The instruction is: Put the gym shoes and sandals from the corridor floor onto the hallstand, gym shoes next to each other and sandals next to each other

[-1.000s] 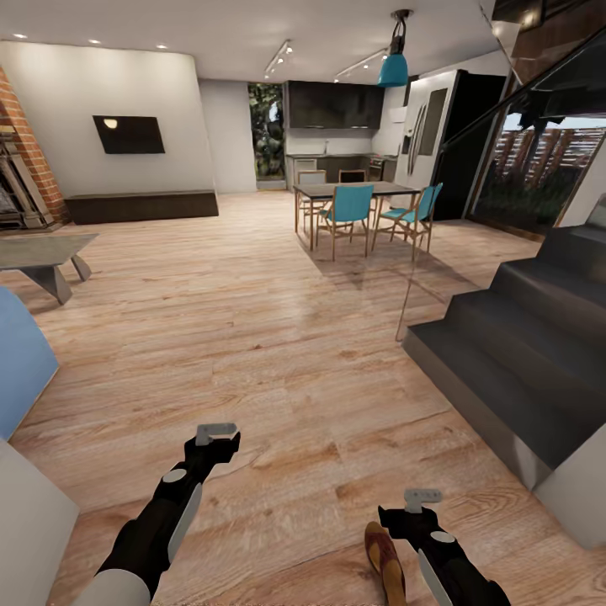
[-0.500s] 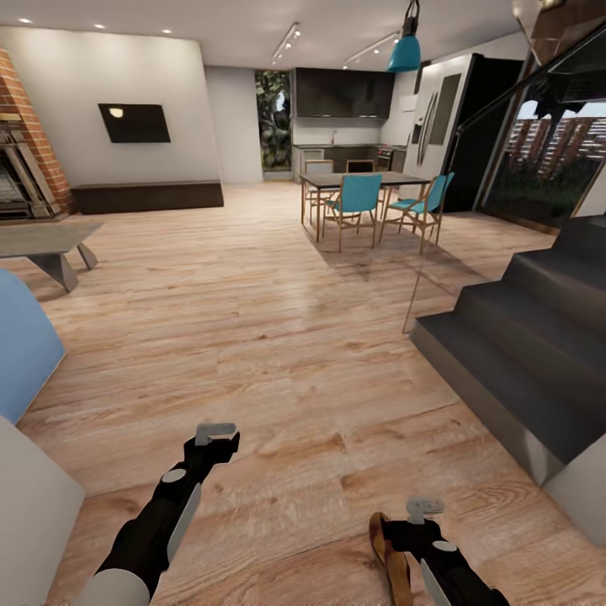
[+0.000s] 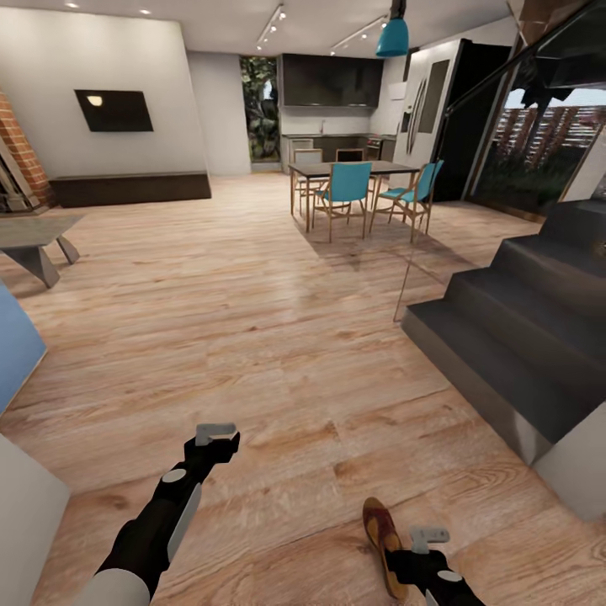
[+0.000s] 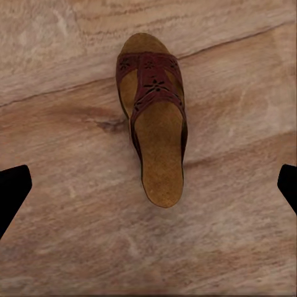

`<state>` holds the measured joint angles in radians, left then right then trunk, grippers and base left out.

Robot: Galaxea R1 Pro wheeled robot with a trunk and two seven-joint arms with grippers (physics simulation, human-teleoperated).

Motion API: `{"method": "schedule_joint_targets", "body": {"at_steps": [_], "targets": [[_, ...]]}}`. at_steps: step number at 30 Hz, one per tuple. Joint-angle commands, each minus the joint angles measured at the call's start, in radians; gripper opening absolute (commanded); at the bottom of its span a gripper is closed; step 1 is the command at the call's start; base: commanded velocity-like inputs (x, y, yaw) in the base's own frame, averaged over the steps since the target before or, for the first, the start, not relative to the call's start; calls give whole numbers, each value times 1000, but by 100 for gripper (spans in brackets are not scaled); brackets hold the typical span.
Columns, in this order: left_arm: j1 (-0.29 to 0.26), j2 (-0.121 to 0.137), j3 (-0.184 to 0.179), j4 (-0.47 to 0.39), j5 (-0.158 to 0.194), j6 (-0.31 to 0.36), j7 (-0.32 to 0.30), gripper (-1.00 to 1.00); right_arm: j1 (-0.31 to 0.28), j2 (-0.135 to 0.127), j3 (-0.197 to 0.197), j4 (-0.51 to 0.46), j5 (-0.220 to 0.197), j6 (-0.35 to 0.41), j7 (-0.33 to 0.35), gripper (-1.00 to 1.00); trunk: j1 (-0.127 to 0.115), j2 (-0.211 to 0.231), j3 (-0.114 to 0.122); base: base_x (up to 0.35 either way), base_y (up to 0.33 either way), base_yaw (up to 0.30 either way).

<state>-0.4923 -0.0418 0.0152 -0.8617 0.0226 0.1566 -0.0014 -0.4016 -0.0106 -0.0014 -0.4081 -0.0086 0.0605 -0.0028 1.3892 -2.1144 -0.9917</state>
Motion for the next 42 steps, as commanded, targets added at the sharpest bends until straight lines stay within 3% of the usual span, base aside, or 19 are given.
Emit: {"method": "schedule_joint_targets", "body": {"at_steps": [1, 31, 42], "targets": [[0, -1, 2, -2, 2, 6, 0, 100, 0, 0, 0, 1, -1, 3, 0, 100, 4, -8, -6, 0, 0, -115], [0, -1, 0, -2, 3, 6, 1, 100, 0, 0, 0, 14, 1, -8, 0, 100, 119, -218, -145, 0, 0, -6], [0, -2, 0, -2, 3, 6, 0, 100, 1, 0, -1, 13, 2, -11, 0, 100, 119, -218, -146, 0, 0, 0]]}}
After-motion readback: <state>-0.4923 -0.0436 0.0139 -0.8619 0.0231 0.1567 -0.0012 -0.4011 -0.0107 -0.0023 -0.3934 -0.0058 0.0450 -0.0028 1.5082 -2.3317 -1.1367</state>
